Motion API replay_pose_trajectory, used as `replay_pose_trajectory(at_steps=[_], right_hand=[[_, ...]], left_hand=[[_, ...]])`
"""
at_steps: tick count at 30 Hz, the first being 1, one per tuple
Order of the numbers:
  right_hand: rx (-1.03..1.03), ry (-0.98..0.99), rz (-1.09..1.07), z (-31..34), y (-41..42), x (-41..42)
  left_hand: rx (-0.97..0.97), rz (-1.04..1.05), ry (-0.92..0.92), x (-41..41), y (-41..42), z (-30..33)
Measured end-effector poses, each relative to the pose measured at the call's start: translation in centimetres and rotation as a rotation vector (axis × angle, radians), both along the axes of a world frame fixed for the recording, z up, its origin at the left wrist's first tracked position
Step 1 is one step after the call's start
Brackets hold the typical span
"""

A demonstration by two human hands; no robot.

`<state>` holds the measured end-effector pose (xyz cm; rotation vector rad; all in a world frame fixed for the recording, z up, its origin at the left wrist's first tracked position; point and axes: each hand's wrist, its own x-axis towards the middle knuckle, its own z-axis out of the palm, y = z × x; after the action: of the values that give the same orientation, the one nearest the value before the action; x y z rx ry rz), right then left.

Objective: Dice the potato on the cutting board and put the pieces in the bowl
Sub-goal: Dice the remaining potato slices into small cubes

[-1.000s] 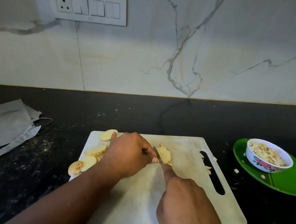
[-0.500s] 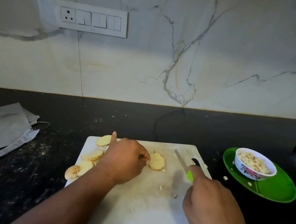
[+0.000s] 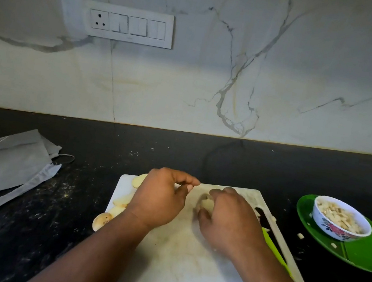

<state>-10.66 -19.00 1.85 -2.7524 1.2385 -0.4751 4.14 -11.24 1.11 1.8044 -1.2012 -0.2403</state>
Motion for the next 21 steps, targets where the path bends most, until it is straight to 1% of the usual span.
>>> replay_pose_trajectory(at_steps=[3,5,6,9,12,18,21], right_hand=[[-0.022,-0.002,0.081,0.3,0.0,1.3],[-0.052,0.008,0.123,0.6,0.2,2.4],[-0.06,0.012,0.13,0.8,0.2,3.0],[-0.019,0.034,0.166,1.3,0.0,4.4],[0.046,0.053,0.219,1.4,0.0,5.5],[0.089,0.06,0.251,1.2,0.1,7.0],[0.106,0.01,0.295,1.5,0.2,7.6]], left_hand=[[-0.041,0.031,0.095,1.3,0.1,0.6],[-0.032,0.082,0.179,2.2,0.3,1.1],[-0.012,0.111,0.18,2.7,0.5,1.2],[0.1,0.195,0.104,4.0,1.2,1.7],[0.204,0.245,0.09,4.9,1.9,2.2],[0.272,0.34,0.01,6.6,2.4,2.2],[0.364,0.324,-0.003,7.2,2.4,2.3]])
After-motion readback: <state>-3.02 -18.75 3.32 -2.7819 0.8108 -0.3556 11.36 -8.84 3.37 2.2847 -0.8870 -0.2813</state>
